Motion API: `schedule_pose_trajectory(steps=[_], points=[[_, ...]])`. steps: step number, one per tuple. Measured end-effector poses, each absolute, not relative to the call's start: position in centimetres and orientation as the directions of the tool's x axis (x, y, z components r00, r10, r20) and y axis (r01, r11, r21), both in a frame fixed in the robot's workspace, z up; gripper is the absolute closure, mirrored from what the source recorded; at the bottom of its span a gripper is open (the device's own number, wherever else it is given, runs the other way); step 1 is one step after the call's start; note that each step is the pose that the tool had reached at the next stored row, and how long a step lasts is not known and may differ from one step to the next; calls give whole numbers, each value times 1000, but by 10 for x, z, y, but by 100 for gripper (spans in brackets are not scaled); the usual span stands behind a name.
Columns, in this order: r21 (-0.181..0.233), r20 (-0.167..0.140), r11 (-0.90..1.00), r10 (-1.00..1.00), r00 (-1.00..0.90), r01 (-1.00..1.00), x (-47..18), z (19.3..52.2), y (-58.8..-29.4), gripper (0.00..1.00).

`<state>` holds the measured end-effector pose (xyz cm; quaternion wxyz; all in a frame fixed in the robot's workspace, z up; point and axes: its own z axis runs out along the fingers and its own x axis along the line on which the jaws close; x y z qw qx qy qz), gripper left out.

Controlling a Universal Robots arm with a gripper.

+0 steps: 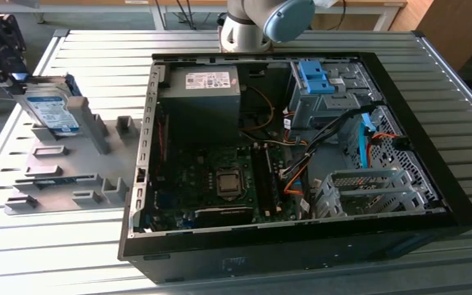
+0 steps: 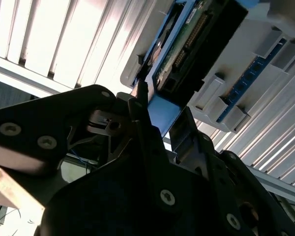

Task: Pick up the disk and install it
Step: 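Pick up the disk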

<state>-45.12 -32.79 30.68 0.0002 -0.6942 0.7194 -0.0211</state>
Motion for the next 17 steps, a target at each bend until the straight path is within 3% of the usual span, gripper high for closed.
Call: schedule_pose_trajectory(steps=[17], points=[[-48, 28, 43, -999, -44, -998, -455, 301, -328, 56]])
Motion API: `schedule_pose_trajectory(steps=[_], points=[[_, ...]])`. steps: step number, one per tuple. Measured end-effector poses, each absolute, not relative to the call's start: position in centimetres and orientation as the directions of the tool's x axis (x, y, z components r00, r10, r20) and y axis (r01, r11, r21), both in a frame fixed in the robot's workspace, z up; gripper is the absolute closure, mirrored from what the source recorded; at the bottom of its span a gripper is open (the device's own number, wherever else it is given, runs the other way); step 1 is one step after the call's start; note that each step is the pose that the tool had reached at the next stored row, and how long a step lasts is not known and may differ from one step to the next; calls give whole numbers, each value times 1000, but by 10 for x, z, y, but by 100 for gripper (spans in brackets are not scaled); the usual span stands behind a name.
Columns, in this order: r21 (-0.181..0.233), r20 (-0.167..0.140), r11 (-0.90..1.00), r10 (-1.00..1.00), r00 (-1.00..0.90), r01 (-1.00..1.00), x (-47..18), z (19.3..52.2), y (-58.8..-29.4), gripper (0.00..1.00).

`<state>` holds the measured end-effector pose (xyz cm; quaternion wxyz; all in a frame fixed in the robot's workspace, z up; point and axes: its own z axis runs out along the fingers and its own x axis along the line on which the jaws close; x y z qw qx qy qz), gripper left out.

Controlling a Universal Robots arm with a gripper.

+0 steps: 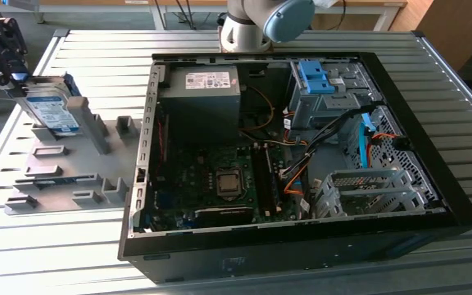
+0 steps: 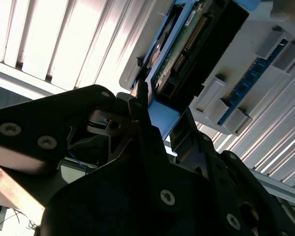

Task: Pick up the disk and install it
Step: 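Pick up the disk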

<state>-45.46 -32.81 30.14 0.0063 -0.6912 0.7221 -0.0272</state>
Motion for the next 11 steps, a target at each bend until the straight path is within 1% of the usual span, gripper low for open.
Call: schedule_pose_trajectory(steps=[11], points=[[-47, 29, 56, -998, -58, -997, -455, 301, -328, 56]])
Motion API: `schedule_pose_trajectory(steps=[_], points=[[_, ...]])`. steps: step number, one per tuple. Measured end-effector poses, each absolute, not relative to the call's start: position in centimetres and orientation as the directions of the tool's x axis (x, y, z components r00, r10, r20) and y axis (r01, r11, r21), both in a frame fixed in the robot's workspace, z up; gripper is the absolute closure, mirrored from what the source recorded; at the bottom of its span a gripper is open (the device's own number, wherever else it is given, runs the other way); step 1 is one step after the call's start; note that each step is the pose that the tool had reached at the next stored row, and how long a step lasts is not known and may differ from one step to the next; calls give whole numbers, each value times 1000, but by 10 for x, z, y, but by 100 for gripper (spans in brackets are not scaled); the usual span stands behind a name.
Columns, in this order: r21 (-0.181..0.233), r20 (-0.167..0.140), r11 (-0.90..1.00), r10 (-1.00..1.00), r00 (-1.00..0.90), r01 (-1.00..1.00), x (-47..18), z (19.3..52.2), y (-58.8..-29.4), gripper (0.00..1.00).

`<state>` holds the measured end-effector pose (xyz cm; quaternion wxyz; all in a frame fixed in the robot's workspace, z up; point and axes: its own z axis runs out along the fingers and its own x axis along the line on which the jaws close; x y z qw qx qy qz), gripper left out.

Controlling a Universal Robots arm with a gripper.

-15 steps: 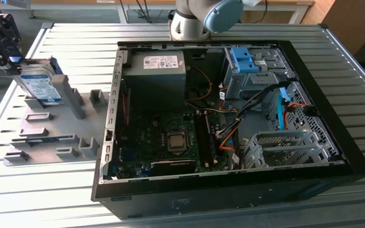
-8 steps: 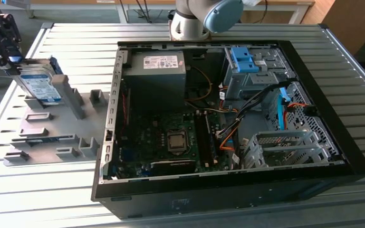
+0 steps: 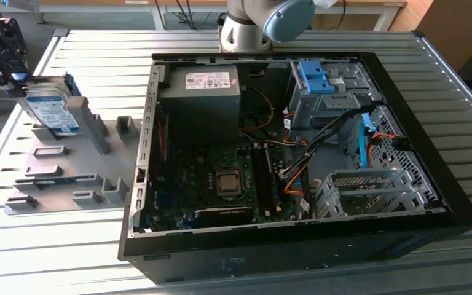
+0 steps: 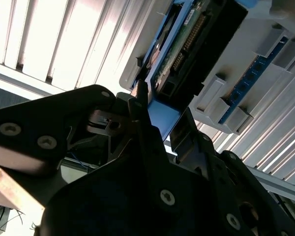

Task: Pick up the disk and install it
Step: 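Pick up the disk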

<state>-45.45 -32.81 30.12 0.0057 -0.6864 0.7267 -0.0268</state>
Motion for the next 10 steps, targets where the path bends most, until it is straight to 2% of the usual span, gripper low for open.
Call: schedule_pose_trajectory(steps=[10], points=[[-32, 29, 56, -998, -57, -998, -455, 301, -328, 56]])
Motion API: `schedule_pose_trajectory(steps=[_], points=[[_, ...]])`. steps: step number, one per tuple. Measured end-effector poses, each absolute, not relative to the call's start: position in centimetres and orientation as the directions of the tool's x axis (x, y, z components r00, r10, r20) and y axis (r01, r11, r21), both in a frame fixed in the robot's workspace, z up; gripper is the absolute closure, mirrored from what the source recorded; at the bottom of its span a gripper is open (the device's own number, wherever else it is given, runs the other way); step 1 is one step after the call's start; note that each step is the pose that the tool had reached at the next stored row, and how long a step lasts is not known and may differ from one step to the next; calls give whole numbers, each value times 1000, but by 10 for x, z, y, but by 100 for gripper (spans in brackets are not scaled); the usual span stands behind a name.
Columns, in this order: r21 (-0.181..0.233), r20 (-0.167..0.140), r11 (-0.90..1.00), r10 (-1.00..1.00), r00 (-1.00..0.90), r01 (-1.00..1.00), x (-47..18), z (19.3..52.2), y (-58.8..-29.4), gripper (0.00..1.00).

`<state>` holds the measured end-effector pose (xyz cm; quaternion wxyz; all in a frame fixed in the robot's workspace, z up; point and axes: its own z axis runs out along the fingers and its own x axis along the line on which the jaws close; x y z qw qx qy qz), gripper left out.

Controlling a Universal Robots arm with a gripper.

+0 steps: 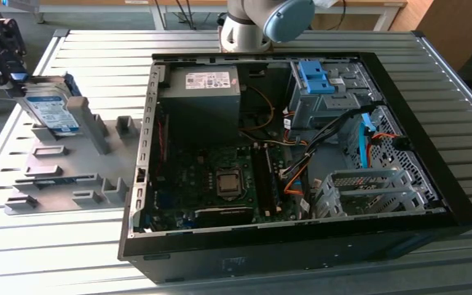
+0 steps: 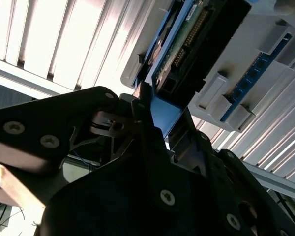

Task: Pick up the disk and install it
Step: 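Pick up the disk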

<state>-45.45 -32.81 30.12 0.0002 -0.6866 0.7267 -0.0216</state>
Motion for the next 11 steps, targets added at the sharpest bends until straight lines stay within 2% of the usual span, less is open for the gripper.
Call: schedule_pose_trajectory(steps=[1, 2, 11], points=[[-31, 29, 56, -998, -57, -998, -455, 301, -328, 57], [-31, 29, 56, -998, -57, -998, -455, 301, -328, 63], [-26, 30, 56, -998, -57, -998, -455, 301, -328, 64]])
